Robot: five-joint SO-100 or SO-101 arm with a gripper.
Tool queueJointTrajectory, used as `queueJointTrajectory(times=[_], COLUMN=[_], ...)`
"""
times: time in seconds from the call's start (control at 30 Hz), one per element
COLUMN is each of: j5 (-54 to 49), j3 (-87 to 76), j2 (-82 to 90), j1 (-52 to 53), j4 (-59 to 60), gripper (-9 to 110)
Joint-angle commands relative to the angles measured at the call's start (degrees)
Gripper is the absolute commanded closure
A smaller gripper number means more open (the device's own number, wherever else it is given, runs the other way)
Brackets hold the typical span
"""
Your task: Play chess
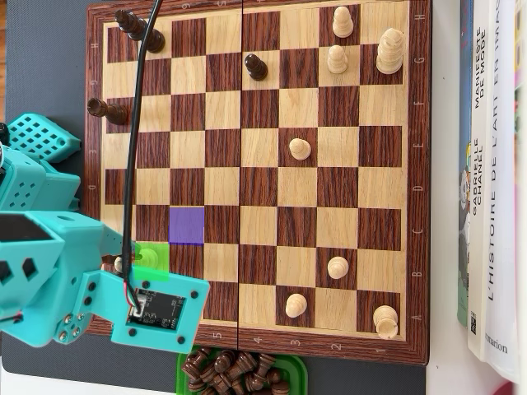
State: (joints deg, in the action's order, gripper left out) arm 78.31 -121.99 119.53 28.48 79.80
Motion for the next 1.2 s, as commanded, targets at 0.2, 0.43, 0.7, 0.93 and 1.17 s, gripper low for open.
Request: queueJointTrajectory(times=[0.2, 0.43, 0.7, 0.93, 1.17], j5=[-0.6, -0.6, -0.6, -0.5, -0.5], j3=[0.1, 0.0, -0.1, -3.0, -2.9], j2=[1.7, 1.1, 0.9, 0.9, 1.0], j1=[0.8, 0.8, 0.5, 0.1, 0.1], j4=[-0.4, -0.4, -0.5, -3.2, -3.3], gripper=[97, 97, 97, 97, 97])
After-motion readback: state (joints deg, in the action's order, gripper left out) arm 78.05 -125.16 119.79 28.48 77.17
